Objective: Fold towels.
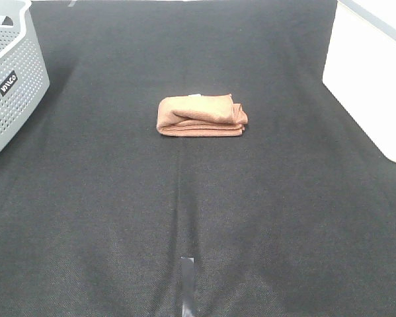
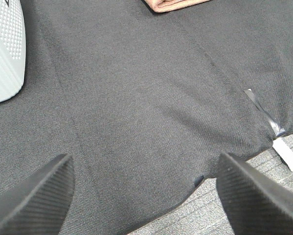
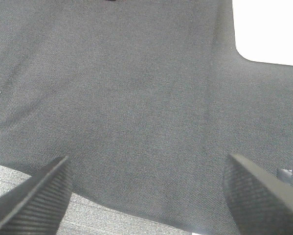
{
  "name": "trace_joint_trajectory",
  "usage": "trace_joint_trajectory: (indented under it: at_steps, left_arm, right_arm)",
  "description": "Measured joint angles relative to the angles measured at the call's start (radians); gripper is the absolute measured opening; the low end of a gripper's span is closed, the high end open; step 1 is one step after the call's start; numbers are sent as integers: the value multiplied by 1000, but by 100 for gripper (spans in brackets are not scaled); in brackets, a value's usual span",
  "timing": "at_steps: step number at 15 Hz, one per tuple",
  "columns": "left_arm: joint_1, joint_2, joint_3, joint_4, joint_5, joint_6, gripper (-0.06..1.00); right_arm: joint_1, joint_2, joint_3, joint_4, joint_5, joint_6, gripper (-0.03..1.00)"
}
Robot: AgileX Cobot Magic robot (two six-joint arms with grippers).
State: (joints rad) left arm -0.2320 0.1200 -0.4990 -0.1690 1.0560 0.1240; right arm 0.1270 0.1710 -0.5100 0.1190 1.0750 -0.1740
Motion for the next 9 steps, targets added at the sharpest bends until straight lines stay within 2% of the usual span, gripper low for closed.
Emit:
trace_joint_trajectory:
  at_steps: [3, 6, 9]
  left_arm:
    - [21, 0, 0, 0, 0, 0, 76]
    - [186, 0, 0, 0, 0, 0, 76]
    - [257, -26, 0, 0, -1, 0, 76]
  right_arm:
    - [0, 0, 0, 0, 0, 0, 79]
    - [-16, 0, 0, 5, 0, 0, 79]
    - [-94, -49, 0, 16, -2, 0, 79]
